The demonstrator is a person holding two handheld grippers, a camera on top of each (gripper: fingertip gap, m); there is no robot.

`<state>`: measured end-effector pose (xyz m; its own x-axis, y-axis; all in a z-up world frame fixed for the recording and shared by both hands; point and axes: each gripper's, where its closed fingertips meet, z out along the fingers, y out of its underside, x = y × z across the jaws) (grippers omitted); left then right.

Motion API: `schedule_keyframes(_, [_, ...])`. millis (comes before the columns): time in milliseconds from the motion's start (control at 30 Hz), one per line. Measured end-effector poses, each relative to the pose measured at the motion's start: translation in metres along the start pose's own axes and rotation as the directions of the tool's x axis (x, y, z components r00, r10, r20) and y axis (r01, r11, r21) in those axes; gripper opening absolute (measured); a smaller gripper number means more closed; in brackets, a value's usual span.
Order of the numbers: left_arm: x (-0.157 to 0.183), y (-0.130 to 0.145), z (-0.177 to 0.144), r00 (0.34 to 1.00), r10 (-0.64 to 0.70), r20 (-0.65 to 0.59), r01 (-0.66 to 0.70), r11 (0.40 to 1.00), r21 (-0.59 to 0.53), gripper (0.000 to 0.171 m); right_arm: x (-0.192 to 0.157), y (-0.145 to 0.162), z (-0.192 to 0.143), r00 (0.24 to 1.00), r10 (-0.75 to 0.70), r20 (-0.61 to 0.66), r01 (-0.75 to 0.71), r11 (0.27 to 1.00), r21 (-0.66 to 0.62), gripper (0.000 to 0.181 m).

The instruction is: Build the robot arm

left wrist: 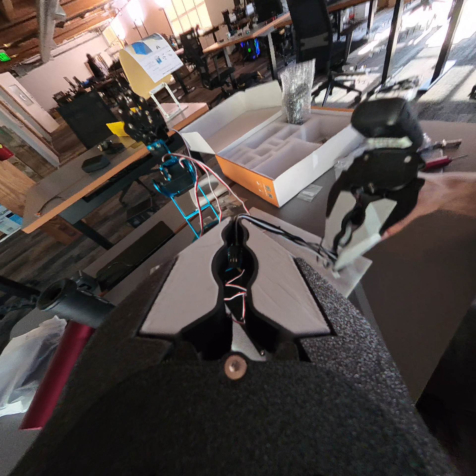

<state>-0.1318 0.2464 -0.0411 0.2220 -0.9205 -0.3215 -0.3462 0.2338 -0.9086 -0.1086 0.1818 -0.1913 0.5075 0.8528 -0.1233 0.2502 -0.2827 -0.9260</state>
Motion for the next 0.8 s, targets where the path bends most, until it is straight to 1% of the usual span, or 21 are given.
schedule_keyframes(33, [0.000,0.005,0.001,1.000,0.015,0.008,-0.015,1.000,-0.022,0.000,0.017,0.006,-0.008,0.993,-0.044,-0.108,0.039,0.998,-0.046,0.006])
schedule_keyframes(67, [0.000,0.011,0.002,0.999,0.038,0.020,-0.037,0.998,-0.044,0.000,0.030,0.008,-0.020,0.977,-0.100,-0.190,0.086,0.993,-0.078,0.006])
schedule_keyframes(100, [0.003,0.019,0.002,0.998,0.065,0.016,-0.063,0.995,-0.072,0.000,0.045,0.009,-0.036,0.950,-0.141,-0.278,0.112,0.987,-0.116,0.006])
schedule_keyframes(133, [0.008,0.030,0.003,0.996,0.088,-0.004,-0.088,0.990,-0.108,0.000,0.062,0.007,-0.055,0.907,-0.181,-0.380,0.135,0.980,-0.146,0.007])
schedule_keyframes(167, [0.017,0.043,0.004,0.994,0.106,-0.038,-0.111,0.983,-0.144,0.001,0.072,0.001,-0.074,0.866,-0.222,-0.447,0.167,0.973,-0.159,0.006])
schedule_keyframes(200, [0.027,0.057,0.007,0.990,0.118,-0.075,-0.130,0.975,-0.178,0.001,0.078,0.000,-0.088,0.843,-0.245,-0.478,0.180,0.967,-0.178,0.008])
schedule_keyframes(233, [0.037,0.072,0.010,0.986,0.129,-0.109,-0.150,0.965,-0.213,0.001,0.080,0.004,-0.098,0.835,-0.272,-0.479,0.179,0.957,-0.230,0.010])
schedule_keyframes(267, [0.046,0.088,0.013,0.981,0.137,-0.136,-0.168,0.953,-0.253,0.001,0.086,0.015,-0.106,0.808,-0.317,-0.497,0.169,0.932,-0.320,0.015])
schedule_keyframes(300, [0.057,0.106,0.016,0.975,0.146,-0.169,-0.191,0.936,-0.295,0.000,0.090,0.035,-0.112,0.788,-0.392,-0.474,0.168,0.878,-0.448,0.016])
schedule_keyframes(333, [0.067,0.125,0.018,0.965,0.154,-0.214,-0.221,0.915,-0.337,0.000,0.083,0.061,-0.111,0.830,-0.404,-0.385,0.156,0.831,-0.535,0.018])
schedule_keyframes(367, [0.078,0.141,0.020,0.956,0.148,-0.253,-0.237,0.899,-0.368,0.000,0.072,0.081,-0.106,0.881,-0.361,-0.307,0.138,0.814,-0.564,0.018])
schedule_keyframes(400, [0.087,0.154,0.024,0.953,0.119,-0.279,-0.225,0.896,-0.383,0.001,0.072,0.093,-0.105,0.891,-0.342,-0.299,0.117,0.809,-0.576,0.018])
schedule_keyframes(467, [0.097,0.178,0.029,0.948,0.087,-0.306,-0.216,0.882,-0.419,0.001,0.064,0.121,-0.104,0.925,-0.306,-0.224,0.095,0.758,-0.645,0.018])
schedule_keyframes(500, [0.098,0.186,0.030,0.948,0.085,-0.306,-0.217,0.877,-0.429,0.001,0.063,0.129,-0.104,0.932,-0.289,-0.219,0.076,0.748,-0.660,0.018])
schedule_keyframes(567, [0.102,0.197,0.029,0.948,0.039,-0.317,-0.185,0.876,-0.445,0.001,0.061,0.150,-0.110,0.938,-0.286,-0.193,0.063,0.691,-0.720,0.021])
schedule_keyframes(633, [0.098,0.206,0.026,0.953,0.034,-0.301,-0.178,0.867,-0.466,0.001,0.059,0.162,-0.119,0.956,-0.226,-0.186,0.018,0.678,-0.734,0.024])
schedule_keyframes(700, [0.102,0.209,0.022,0.949,0.005,-0.316,-0.160,0.871,-0.465,0.001,0.068,0.167,-0.132,0.953,-0.201,-0.228,-0.038,0.667,-0.744,0.026])
schedule_keyframes(733, [0.105,0.210,0.022,0.946,-0.005,-0.325,-0.153,0.874,-0.461,0.001,0.070,0.163,-0.135,0.950,-0.205,-0.238,-0.038,0.678,-0.734,0.026])
schedule_keyframes(800, [0.110,0.211,0.023,0.942,0.000,-0.337,-0.163,0.874,-0.457,0.001,0.067,0.139,-0.130,0.953,-0.193,-0.235,-0.014,0.746,-0.666,0.026])
